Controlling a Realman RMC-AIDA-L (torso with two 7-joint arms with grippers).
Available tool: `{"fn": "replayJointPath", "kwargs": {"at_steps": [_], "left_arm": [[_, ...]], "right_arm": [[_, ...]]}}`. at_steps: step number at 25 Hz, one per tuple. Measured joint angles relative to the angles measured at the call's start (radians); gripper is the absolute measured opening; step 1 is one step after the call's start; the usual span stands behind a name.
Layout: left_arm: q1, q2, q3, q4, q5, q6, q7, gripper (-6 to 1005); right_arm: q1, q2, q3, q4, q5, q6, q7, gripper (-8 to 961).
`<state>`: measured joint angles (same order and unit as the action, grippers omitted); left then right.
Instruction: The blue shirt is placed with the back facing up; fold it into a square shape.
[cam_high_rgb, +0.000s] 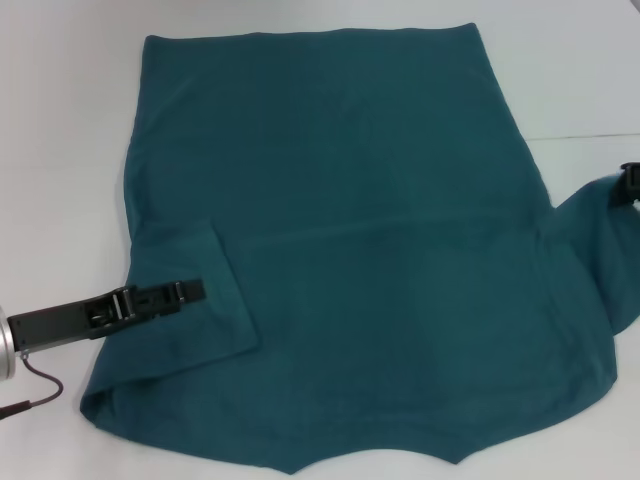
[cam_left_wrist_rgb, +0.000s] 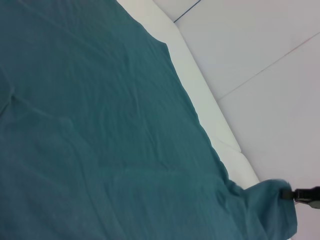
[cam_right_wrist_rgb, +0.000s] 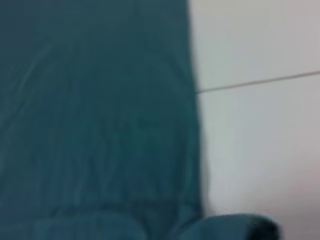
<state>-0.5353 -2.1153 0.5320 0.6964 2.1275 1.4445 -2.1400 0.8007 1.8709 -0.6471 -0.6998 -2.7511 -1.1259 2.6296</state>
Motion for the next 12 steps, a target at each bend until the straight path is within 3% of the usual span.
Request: {"fn": "replayJointPath", "kwargs": {"at_steps": [12], "left_arm": [[-0.002, 0.000, -0.001, 0.000, 0.000, -0.001, -0.001, 634]], "right_arm": [[0.058, 0.013, -0.129, -0.057, -0.010, -0.171, -0.006, 9]]}}
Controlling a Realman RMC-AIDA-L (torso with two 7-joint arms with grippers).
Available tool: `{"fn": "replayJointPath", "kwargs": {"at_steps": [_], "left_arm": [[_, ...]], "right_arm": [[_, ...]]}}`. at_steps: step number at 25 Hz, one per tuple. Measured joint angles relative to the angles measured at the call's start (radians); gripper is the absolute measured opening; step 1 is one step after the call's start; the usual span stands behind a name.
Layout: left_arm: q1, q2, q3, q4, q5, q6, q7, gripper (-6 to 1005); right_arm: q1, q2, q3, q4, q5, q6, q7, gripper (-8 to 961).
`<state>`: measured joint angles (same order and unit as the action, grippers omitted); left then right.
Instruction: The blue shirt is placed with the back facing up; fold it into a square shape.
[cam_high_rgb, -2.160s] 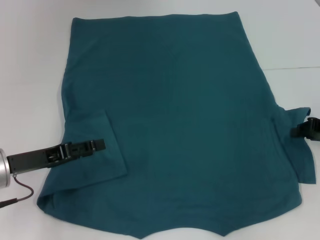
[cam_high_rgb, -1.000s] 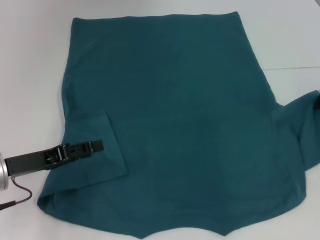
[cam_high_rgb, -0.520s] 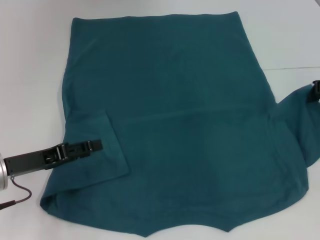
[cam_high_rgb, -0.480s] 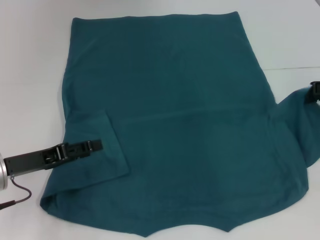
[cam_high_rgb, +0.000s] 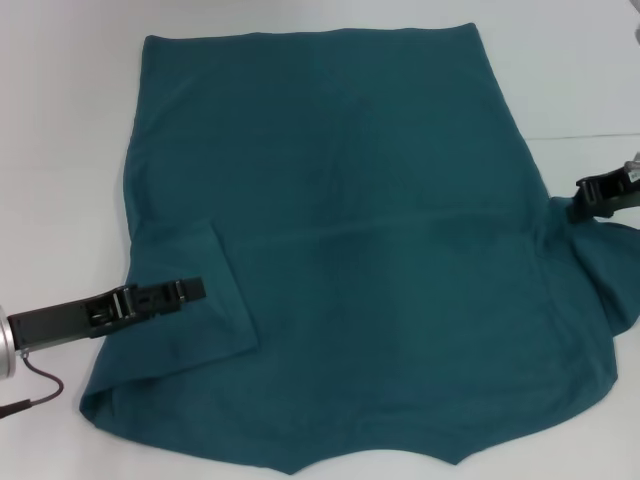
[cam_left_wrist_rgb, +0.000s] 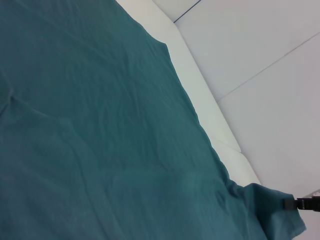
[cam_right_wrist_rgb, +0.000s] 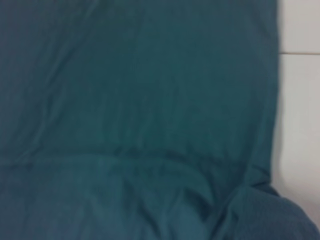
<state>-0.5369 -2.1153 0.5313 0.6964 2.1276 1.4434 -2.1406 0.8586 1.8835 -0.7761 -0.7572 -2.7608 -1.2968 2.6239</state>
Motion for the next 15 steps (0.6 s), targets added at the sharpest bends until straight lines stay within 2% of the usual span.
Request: {"fn": "replayJointPath", "kwargs": {"at_steps": [8, 15], "left_arm": [[-0.003, 0.000, -0.001, 0.000, 0.000, -0.001, -0.001, 633], [-0.002, 0.000, -0.001, 0.000, 0.000, -0.010, -0.001, 634]], "right_arm": [[0.047, 0.008, -0.047, -0.057, 0.000, -0.076, 0.000, 9], [0.075, 0.001, -0.053, -0.069, -0.004, -0.110, 0.000, 9]]}}
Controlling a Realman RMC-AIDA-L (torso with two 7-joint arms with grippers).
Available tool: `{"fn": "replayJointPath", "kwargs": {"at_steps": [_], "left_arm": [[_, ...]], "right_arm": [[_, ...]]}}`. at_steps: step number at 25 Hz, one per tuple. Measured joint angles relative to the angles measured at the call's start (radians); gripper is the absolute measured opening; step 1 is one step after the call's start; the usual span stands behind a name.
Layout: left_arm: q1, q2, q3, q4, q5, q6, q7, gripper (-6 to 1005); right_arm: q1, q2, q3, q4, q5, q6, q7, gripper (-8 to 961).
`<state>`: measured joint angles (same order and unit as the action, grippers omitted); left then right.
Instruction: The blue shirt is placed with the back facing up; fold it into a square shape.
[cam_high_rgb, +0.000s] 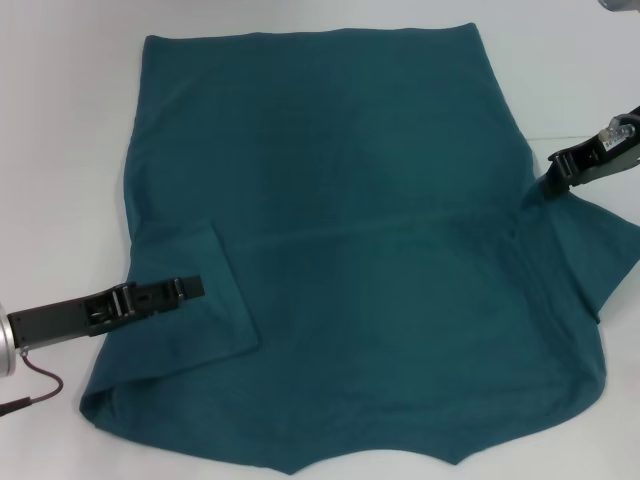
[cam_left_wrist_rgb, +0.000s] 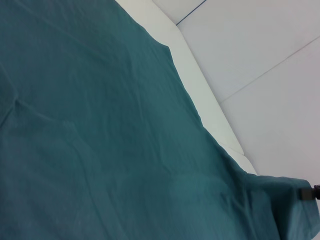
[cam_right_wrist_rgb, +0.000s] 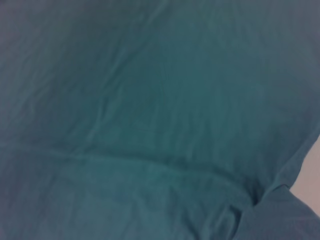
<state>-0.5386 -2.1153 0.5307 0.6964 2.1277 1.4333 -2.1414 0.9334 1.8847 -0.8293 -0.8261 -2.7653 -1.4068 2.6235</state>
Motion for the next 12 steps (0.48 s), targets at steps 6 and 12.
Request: {"fn": "replayJointPath", "kwargs": {"at_steps": [6, 12], "left_arm": [[0.000, 0.000, 0.000, 0.000, 0.000, -0.002, 0.000, 634], [0.002, -0.001, 0.000, 0.000, 0.000, -0.002, 0.000, 633]], "right_arm": [[0.027, 0.007, -0.010, 0.004, -0.040, -0.026, -0.013, 9], [0.025, 0.012, -0.011, 0.012, -0.051, -0.036, -0.023, 9]]}}
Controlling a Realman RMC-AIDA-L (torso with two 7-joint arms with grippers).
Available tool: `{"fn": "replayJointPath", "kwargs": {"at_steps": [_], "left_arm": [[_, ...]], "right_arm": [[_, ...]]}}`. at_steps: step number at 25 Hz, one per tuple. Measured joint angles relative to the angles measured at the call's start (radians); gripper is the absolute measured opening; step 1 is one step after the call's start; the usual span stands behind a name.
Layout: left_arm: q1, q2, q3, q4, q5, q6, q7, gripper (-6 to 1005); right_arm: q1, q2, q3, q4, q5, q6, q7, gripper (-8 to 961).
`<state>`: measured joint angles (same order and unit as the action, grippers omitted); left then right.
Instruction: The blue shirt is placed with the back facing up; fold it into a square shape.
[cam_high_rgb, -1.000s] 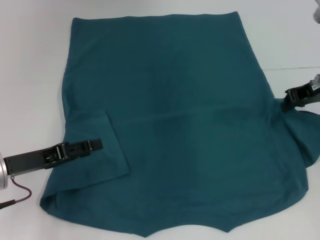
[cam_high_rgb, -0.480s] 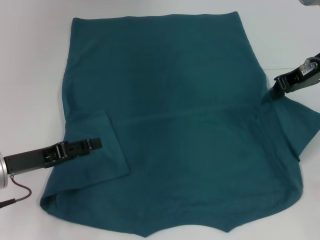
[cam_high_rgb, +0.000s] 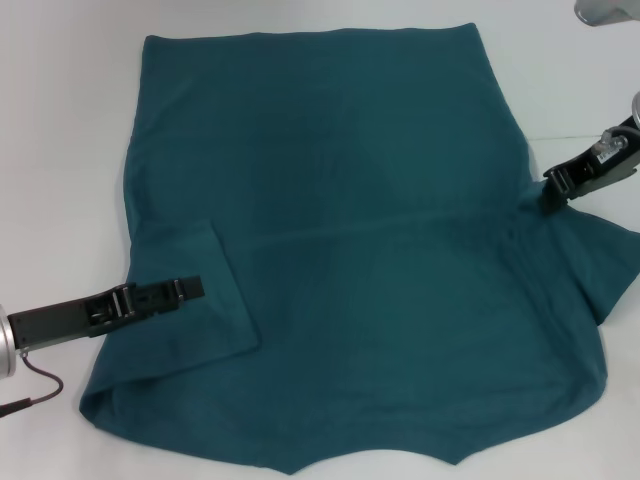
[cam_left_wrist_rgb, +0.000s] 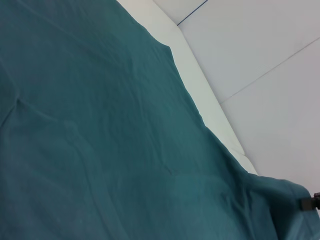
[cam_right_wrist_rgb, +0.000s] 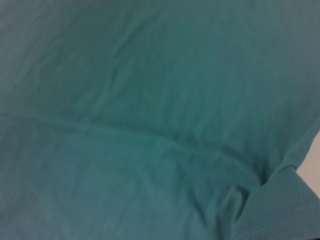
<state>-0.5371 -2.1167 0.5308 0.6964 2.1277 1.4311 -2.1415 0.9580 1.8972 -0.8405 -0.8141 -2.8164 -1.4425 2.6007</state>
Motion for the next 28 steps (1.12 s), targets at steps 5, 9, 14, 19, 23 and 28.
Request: {"fn": "replayJointPath", "kwargs": {"at_steps": [5, 9, 14, 19, 23, 28], "left_arm": [[0.000, -0.001, 0.000, 0.000, 0.000, -0.006, 0.000, 633], [0.000, -0.003, 0.003, 0.000, 0.000, -0.011, 0.000, 634], [0.000, -0.003, 0.004, 0.000, 0.000, -0.015, 0.000, 634], [0.000, -0.003, 0.005, -0.001, 0.000, -0.025, 0.000, 634], [0.000, -0.004, 0.006, -0.001, 0.000, -0.027, 0.000, 634], [0.000, -0.005, 0.006, -0.002, 0.000, -0.029, 0.000, 634]], "right_arm": [[-0.003, 0.000, -0.004, 0.020, -0.009, 0.004, -0.003, 9], [-0.001, 0.005, -0.017, 0.042, -0.013, 0.022, -0.002, 9], [0.014, 0.018, -0.017, 0.114, -0.004, 0.094, 0.019, 9], [0.037, 0.048, -0.025, 0.194, -0.010, 0.214, 0.063, 9], [0.047, 0.072, -0.026, 0.206, -0.010, 0.262, 0.071, 9], [0.056, 0.095, -0.027, 0.198, -0.004, 0.279, 0.074, 9]]}}
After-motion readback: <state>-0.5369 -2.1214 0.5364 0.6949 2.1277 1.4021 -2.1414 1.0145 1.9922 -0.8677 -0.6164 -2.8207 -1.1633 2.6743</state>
